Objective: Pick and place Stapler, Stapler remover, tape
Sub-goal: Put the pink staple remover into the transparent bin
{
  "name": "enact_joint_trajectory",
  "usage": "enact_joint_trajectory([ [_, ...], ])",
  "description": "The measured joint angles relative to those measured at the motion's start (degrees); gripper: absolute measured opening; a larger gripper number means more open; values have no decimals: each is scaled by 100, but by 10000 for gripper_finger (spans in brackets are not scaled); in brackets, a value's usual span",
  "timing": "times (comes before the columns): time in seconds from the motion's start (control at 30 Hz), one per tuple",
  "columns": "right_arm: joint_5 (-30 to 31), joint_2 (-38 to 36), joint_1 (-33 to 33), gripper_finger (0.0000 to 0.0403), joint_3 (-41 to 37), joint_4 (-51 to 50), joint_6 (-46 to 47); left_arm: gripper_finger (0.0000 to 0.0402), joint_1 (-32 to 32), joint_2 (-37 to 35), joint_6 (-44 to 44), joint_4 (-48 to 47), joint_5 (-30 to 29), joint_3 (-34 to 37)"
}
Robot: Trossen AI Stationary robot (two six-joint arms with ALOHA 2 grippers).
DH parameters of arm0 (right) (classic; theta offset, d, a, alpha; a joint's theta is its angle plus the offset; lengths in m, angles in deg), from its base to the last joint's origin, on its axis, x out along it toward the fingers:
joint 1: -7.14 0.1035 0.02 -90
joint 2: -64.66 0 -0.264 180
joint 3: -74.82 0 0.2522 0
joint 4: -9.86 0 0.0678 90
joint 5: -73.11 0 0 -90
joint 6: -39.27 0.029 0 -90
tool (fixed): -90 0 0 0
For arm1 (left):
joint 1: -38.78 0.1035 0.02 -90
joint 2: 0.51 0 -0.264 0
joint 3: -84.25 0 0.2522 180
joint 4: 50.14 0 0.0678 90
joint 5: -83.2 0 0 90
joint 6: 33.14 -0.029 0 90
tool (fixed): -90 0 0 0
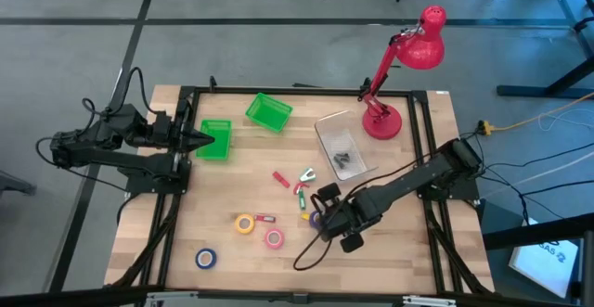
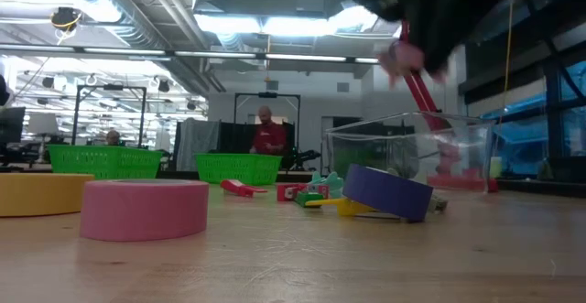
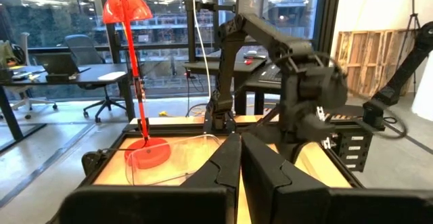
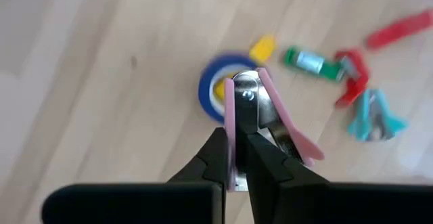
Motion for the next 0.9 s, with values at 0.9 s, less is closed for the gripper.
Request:
enact_joint_trajectory([
  [0.9,-151,-324,-1453,33,1244,-63,-270,9,-2,0,-1,0,-1,0],
])
